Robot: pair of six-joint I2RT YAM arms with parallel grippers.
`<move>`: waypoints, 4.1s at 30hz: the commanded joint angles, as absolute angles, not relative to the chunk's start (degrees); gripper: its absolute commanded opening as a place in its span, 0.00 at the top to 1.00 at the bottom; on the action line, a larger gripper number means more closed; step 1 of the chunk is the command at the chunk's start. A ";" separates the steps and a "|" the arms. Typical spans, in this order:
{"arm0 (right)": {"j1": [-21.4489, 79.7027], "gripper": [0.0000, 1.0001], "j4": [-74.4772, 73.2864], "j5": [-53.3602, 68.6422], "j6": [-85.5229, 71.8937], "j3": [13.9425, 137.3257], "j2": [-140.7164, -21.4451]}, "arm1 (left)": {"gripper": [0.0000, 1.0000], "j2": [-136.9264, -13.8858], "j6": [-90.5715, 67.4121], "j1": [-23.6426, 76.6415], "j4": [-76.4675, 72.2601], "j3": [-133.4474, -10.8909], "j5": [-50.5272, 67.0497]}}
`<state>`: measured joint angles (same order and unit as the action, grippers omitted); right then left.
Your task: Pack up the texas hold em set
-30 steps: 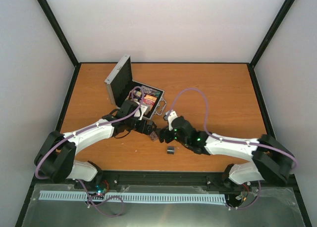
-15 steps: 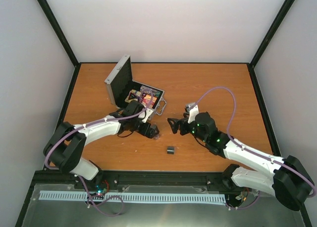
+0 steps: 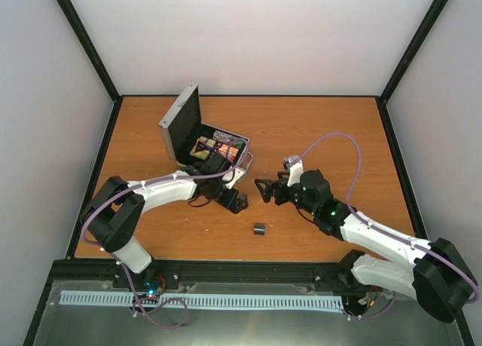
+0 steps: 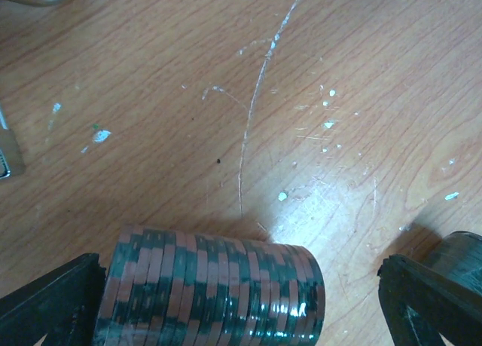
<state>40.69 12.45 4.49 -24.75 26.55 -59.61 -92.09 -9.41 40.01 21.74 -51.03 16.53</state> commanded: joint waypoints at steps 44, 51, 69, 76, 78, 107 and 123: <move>36.87 0.00 17.84 -4.87 -24.33 27.20 -52.85 | 0.43 -87.80 -8.56 33.39 26.68 -65.34 1.99; 35.57 0.00 21.97 -5.68 -21.06 28.06 -53.85 | 0.48 -97.76 -1.44 23.14 25.73 -78.50 -3.87; 31.78 0.00 27.07 0.38 -21.95 25.20 -56.10 | 0.51 -104.85 -2.50 20.18 28.21 -83.46 4.94; 30.90 0.00 28.05 1.88 -22.90 24.96 -57.29 | 0.49 -91.23 -12.90 24.61 25.94 -63.95 7.39; 30.68 0.00 28.08 2.33 -23.00 24.88 -57.23 | 0.49 -90.20 -13.24 25.14 24.79 -61.94 8.66; 30.32 0.00 28.86 3.69 -23.09 24.02 -57.29 | 0.49 -100.70 -7.73 25.73 31.06 -72.37 10.37; 30.06 0.00 28.67 3.95 -23.15 24.21 -57.73 | 0.44 -103.83 -6.93 25.75 36.12 -75.50 11.97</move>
<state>30.76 26.81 3.70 -23.05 24.58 -57.17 -104.09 -8.27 25.63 35.68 -72.64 10.26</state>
